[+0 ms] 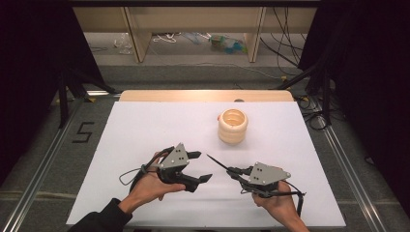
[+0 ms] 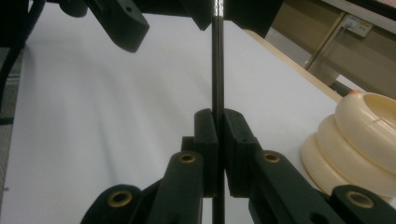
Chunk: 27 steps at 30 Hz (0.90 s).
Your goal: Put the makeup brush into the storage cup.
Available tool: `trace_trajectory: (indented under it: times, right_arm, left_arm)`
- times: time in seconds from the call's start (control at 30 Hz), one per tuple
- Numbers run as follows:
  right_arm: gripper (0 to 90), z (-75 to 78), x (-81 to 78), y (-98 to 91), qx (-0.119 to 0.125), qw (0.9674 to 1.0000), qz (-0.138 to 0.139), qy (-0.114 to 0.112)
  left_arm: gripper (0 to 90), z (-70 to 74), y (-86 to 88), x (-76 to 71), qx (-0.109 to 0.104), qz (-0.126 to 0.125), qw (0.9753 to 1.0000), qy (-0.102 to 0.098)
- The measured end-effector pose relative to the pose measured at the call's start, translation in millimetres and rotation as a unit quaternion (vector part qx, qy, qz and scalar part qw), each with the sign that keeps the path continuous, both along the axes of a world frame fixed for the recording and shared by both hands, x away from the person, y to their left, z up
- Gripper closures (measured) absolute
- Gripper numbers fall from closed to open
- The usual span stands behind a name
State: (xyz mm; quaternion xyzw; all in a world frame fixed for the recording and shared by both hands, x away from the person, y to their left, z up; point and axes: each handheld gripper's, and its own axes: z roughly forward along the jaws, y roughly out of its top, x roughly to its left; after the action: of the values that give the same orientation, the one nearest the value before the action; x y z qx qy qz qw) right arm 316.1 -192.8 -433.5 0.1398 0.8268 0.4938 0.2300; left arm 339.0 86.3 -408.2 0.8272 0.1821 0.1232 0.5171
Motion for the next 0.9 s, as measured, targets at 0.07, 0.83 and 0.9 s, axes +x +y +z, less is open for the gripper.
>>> trace_trajectory:
  times: [0.07,0.83,0.9]
  right_arm:
    - [85.3,-1.2,-0.5,1.6,0.001,1.0,-0.002,0.0]
    - [85.3,-4.8,-2.7,9.7,0.042,0.999,0.003,0.015]
    - [85.3,-5.2,-2.4,10.1,0.044,0.9989,0.004,0.016]
  left_arm:
    - [22.8,-1.3,-0.5,-0.5,-0.004,0.004,1.0,0.0]
    - [23.5,-2.5,-3.9,-3.5,-0.049,0.016,0.9987,-0.002]
    - [23.5,-3.4,-4.9,-4.0,-0.05,0.017,0.9986,-0.002]
